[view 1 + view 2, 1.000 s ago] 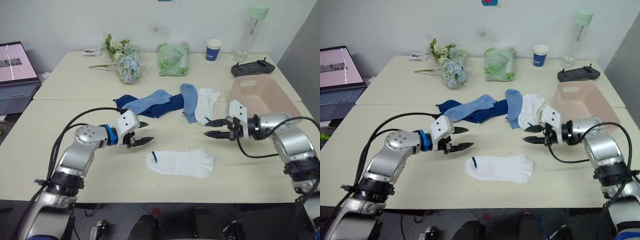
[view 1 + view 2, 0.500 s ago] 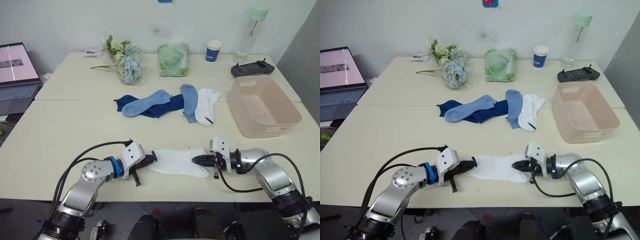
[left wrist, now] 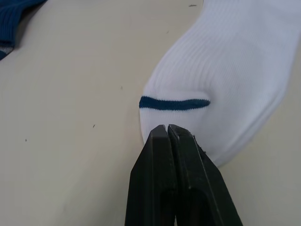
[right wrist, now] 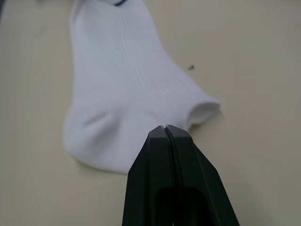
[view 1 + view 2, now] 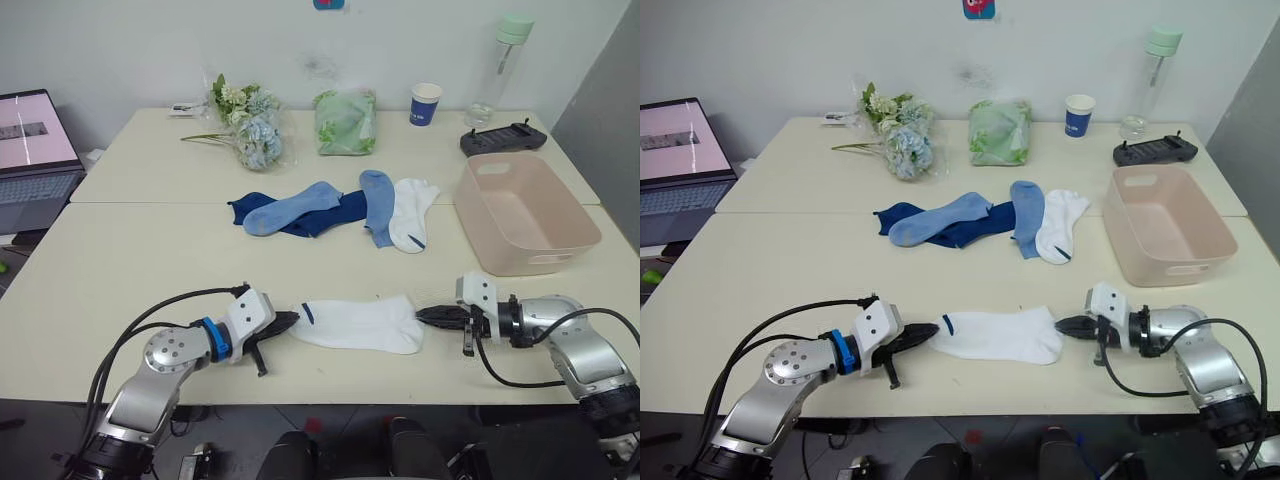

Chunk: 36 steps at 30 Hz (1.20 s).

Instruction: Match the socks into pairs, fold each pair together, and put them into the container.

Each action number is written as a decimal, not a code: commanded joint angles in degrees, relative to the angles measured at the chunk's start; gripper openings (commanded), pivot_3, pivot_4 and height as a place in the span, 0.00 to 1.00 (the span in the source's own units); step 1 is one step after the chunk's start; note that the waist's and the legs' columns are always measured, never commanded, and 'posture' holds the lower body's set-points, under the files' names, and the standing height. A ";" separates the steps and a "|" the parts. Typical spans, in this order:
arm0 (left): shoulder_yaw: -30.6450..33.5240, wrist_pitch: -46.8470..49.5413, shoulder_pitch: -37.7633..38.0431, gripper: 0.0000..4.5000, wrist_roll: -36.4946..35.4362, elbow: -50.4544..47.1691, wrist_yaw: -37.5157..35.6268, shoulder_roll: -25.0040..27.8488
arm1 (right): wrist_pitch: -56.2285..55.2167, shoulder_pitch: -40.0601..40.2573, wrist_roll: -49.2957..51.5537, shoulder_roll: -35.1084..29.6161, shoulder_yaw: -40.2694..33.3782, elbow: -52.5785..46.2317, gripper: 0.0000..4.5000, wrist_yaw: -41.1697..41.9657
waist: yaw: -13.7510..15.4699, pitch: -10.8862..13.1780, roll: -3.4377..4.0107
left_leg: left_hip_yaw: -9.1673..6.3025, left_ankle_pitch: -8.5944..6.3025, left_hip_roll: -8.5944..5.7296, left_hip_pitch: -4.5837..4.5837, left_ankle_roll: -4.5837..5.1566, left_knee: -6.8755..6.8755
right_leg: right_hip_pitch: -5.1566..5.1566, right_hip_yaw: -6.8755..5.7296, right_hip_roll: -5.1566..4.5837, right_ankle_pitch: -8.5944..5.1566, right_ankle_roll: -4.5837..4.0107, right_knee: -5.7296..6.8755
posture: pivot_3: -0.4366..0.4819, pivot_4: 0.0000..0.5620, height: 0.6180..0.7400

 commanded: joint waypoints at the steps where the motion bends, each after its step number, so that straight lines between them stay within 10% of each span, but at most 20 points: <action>1: 1.02 1.44 -0.09 0.01 -3.26 -5.86 -1.35 0.47 | 6.30 -1.24 5.73 0.71 -1.49 -7.25 0.00 -0.07 | 0.01 0.00 0.00 | 0.00 0.00 0.01 -0.01 0.00 0.00 | 0.00 0.00 0.00 0.00 0.00 -0.01 | 0.48 0.27 1.00; 15: -5.22 0.06 3.98 0.01 4.90 -1.31 -2.26 4.23 | 1.41 5.02 -4.05 -2.38 4.88 -4.32 0.00 -0.28 | 0.14 -0.02 0.04 | 0.00 -0.01 -0.04 0.04 0.02 -0.02 | 0.04 -0.03 0.01 -0.01 0.01 -0.03 | 0.48 0.27 1.00; 26: 13.11 10.13 6.90 0.01 -11.67 -11.65 3.63 1.66 | 14.21 0.99 6.79 -1.23 -10.26 -11.34 0.00 -11.19 | 0.22 0.06 0.02 | -0.04 -0.08 0.07 0.00 0.13 -0.02 | 0.04 -0.03 0.00 -0.02 0.01 -0.04 | 0.48 0.27 1.00; 36: 17.46 5.06 6.24 0.60 -5.48 0.23 16.20 -6.31 | 3.50 1.21 -3.94 10.24 -11.85 -1.65 0.66 -29.89 | 0.21 0.03 0.01 | 0.01 -0.01 -0.06 -0.10 -0.01 -0.04 | -0.14 0.01 0.00 -0.02 0.01 -0.02 | 0.48 0.27 1.00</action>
